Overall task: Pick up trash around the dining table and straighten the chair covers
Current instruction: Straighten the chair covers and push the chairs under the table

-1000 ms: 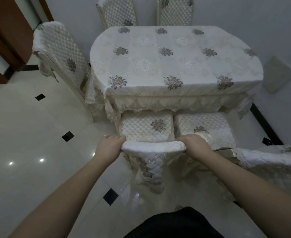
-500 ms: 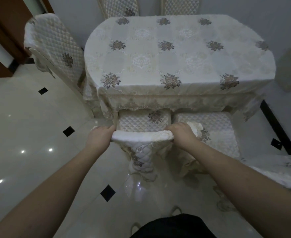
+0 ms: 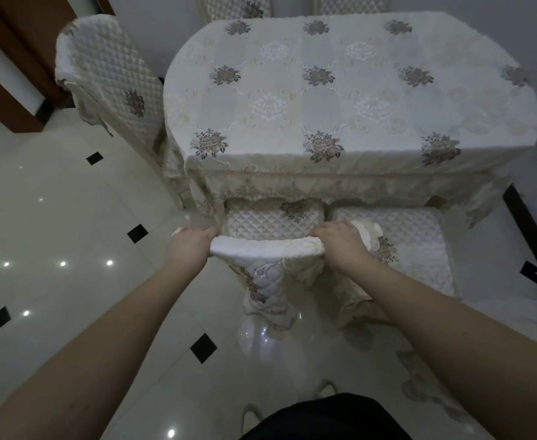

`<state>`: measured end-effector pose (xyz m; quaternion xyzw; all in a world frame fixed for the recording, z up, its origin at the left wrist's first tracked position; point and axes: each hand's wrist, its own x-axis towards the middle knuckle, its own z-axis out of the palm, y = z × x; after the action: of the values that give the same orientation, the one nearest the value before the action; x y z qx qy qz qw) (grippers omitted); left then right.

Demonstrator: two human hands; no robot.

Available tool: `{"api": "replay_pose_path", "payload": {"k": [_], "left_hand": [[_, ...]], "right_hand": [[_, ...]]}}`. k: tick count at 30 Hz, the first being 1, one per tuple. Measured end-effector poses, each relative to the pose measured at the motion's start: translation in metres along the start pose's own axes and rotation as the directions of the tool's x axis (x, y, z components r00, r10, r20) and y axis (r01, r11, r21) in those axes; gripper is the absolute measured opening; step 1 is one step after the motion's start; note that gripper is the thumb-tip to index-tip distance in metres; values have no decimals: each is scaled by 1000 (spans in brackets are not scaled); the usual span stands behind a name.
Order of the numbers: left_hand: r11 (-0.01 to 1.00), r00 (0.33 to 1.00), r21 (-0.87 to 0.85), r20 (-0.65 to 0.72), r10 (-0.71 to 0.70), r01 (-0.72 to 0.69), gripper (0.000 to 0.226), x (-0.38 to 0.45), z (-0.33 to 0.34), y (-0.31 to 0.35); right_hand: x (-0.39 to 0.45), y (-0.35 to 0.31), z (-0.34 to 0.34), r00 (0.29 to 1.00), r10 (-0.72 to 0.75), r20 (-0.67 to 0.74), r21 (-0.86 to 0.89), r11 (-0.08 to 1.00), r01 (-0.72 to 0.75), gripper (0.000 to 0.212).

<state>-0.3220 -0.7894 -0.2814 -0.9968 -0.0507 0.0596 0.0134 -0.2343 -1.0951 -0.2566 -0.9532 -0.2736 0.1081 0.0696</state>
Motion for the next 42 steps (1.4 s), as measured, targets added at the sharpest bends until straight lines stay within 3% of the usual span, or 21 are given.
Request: {"api": "replay_pose_path", "payload": {"k": [12, 16, 21, 26, 29, 33, 36, 42], "left_hand": [[976, 953, 202, 274, -133, 78, 21, 13, -23, 8], [957, 914, 209, 313, -259, 199, 17, 13, -17, 12], [983, 970, 113, 180, -165, 146, 18, 5, -11, 4], [976, 976, 19, -2, -217, 217, 60, -10, -2, 0], [986, 985, 40, 46, -164, 163, 70, -22, -14, 7], [999, 997, 43, 70, 24, -27, 94, -47, -29, 28], [993, 993, -19, -10, 120, -120, 85, -65, -30, 58], [974, 972, -135, -175, 156, -180, 65, -82, -31, 114]], "right_hand": [[-3, -20, 1, 995, 105, 0, -97, 990, -104, 34], [-5, -21, 3, 994, 108, -8, -96, 989, -108, 34], [-8, -19, 8, 990, 140, -24, -83, 986, -142, 35], [-10, -21, 1, 986, 168, 15, -91, 982, -166, 42], [-20, -15, -5, 990, 138, 16, -115, 984, -135, 55], [-72, -3, -13, 988, 149, -27, -75, 986, -151, 77], [-129, 12, -20, 970, 221, -97, -36, 974, -225, 74], [-215, 38, -33, 909, 380, -173, 46, 925, -378, 66]]}}
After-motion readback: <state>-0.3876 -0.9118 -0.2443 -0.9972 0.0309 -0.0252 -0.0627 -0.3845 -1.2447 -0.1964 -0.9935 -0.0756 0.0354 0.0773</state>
